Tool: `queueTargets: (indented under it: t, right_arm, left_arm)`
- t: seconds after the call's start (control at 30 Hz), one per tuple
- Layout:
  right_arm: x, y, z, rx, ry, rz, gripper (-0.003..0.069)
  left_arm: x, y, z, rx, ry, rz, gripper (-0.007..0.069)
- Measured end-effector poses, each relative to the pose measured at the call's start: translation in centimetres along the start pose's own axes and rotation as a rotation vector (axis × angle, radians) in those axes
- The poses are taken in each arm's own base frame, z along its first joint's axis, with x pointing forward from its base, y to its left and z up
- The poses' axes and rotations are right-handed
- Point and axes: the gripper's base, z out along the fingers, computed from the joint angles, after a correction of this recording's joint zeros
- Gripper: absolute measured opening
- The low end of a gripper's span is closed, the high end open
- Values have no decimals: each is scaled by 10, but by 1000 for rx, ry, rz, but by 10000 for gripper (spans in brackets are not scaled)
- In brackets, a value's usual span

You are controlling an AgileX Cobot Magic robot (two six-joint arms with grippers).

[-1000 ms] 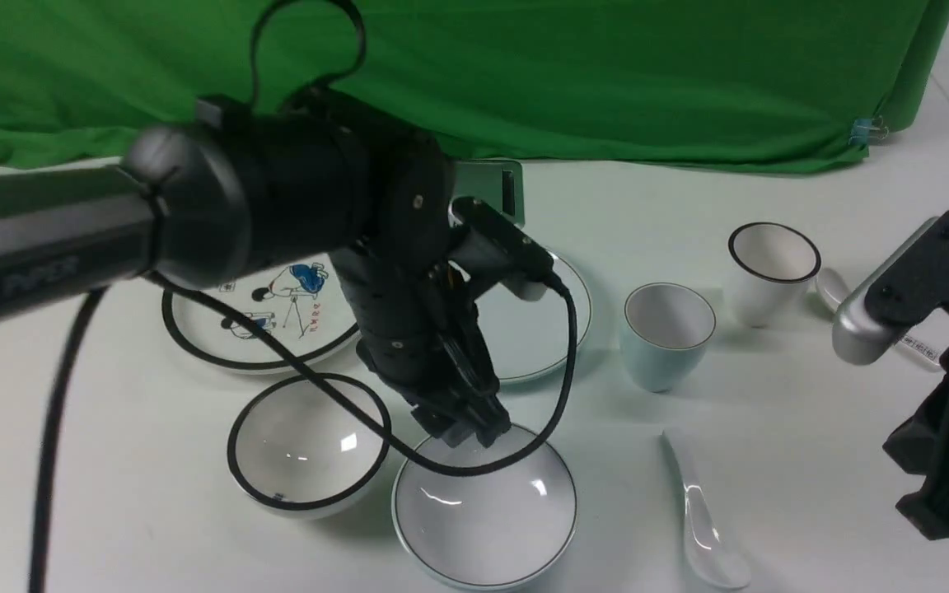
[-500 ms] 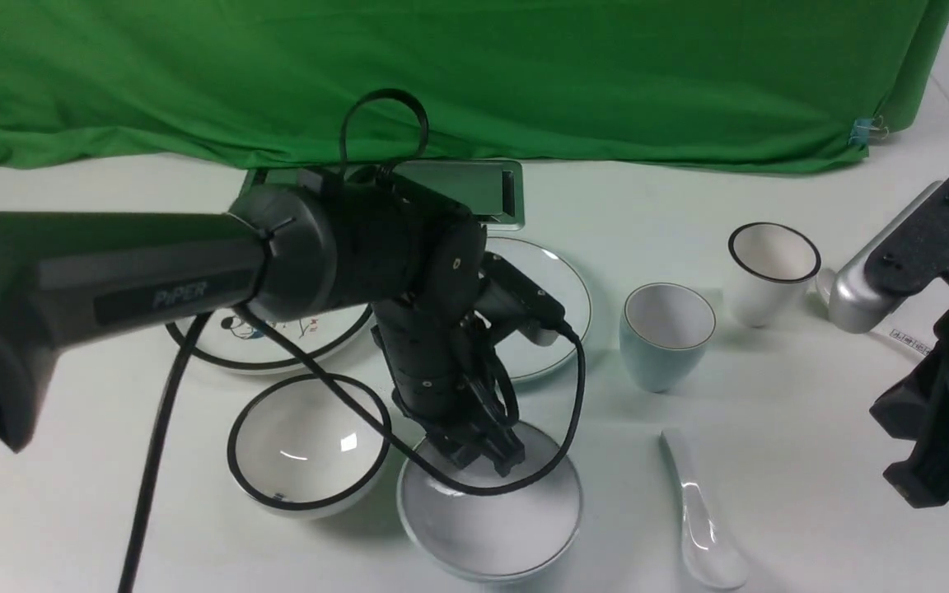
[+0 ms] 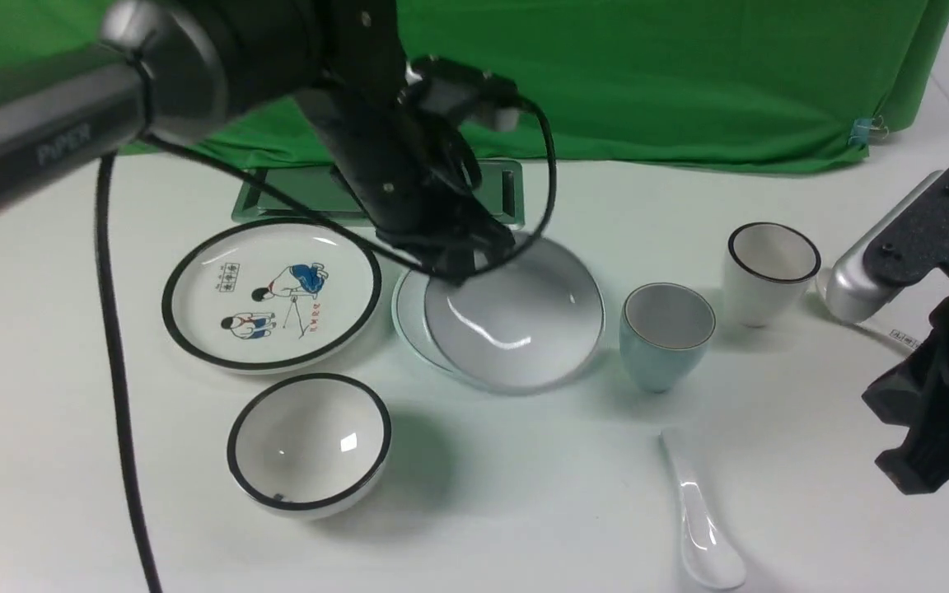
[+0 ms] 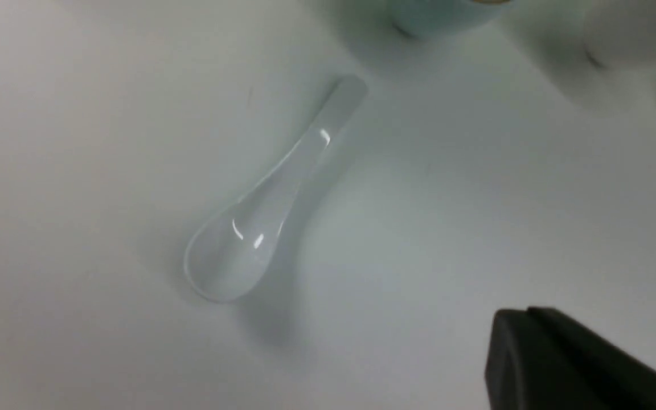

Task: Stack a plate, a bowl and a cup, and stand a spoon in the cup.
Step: Use the left arm to put the blue rice bowl into the blue large plate in the middle

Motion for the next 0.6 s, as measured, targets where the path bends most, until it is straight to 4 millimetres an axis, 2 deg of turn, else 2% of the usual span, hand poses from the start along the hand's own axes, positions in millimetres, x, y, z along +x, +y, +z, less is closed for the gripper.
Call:
queueTargets:
  t: [0.1,0.13,0.17,0.27,0.3,0.33,0.37,0.57,0.6]
  right_arm:
    - [-4,-1,0,14,-40,0,15]
    - [-4,-1,0,14,-40,0,15]
    - [-5,-2,0,21,-59,0,15]
    - [-7,-2,2,22,-62,0,15]
    - [-7,-2,2,22,-62,0,15]
    - [-7,-2,5,18,-52,-1,15]
    - [-7,-2,6,17,-51,-1,15]
    - [-10,-2,22,-1,-8,-3,15]
    - [-10,-2,22,-1,-7,-3,15]
  left_arm:
    - [-10,23,7,7,-45,-70,-9]
    - [-10,24,9,6,-42,-73,-9]
    - [-13,35,18,12,-53,-115,-9]
    - [-15,50,41,13,-43,-173,-9]
    - [-16,50,40,12,-46,-173,-9]
    - [-15,55,56,15,-30,-190,-9]
    - [-16,56,55,15,-32,-192,-9]
    - [-11,64,91,19,-3,-238,-8]
    - [-11,64,92,20,-2,-238,-8]
